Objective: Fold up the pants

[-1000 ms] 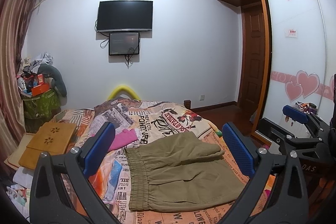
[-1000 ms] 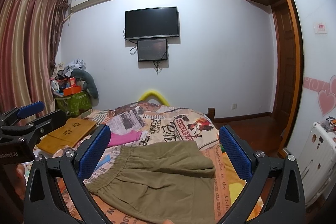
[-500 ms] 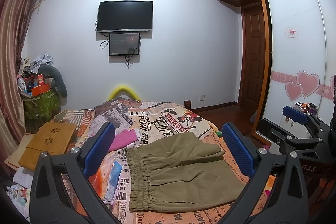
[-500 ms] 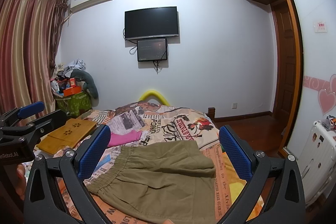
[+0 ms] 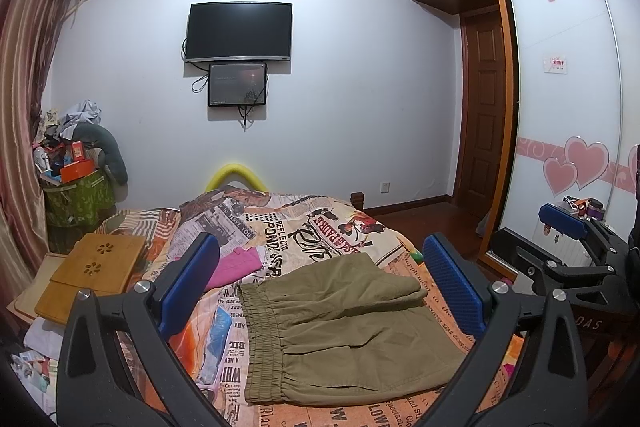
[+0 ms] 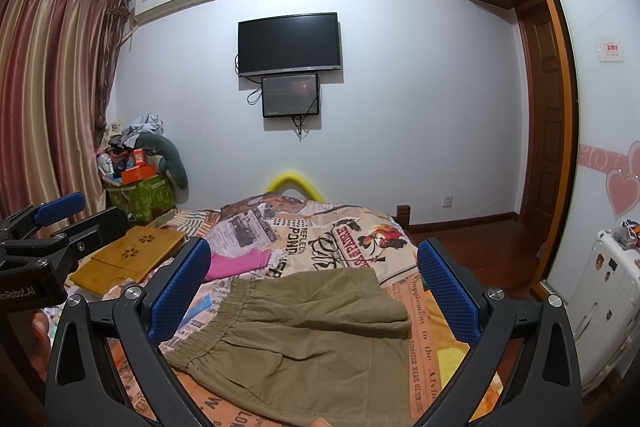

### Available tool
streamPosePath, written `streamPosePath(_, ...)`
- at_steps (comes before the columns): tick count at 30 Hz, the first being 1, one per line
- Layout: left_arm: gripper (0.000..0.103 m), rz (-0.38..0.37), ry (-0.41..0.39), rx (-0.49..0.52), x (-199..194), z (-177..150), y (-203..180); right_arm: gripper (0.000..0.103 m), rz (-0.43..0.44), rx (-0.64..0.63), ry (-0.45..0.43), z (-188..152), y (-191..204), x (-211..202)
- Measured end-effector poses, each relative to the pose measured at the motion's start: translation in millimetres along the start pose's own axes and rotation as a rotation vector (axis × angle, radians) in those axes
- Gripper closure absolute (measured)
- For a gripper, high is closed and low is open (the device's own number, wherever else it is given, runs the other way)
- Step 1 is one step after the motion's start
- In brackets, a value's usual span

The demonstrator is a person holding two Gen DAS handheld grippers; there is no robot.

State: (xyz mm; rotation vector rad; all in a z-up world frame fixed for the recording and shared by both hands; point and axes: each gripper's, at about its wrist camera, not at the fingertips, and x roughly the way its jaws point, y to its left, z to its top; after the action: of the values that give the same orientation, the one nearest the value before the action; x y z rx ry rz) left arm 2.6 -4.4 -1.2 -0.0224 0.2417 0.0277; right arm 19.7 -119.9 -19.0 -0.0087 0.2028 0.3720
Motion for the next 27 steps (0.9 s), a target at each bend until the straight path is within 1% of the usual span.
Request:
streamPosePath(10,0.0,0.002,0.006,-0.004,3.9,0.1,-0.1,0.0,0.0,0.001,0.005,-1.4,0.4,1.6)
streamPosePath(15,0.0,0.013,0.029,-0.001,17.7,-3.3,2.1,0.0,-0.005,0.005,0.022,-3.6,0.4,7.8)
streamPosePath(20,0.0,0.025,0.078,-0.006,44.8,-8.6,10.4,0.0,-0.015,0.014,0.061,-7.3,-6.2,21.6)
streamPosePath(23,0.0,0.06,0.119,0.004,69.1,-16.1,15.8,0.0,-0.026,0.024,0.089,-11.1,-12.6,31.8)
streamPosePath(27,0.0,0.096,0.199,0.01,108.6,-31.6,27.1,0.0,-0.046,0.039,0.146,-22.3,-25.7,52.1)
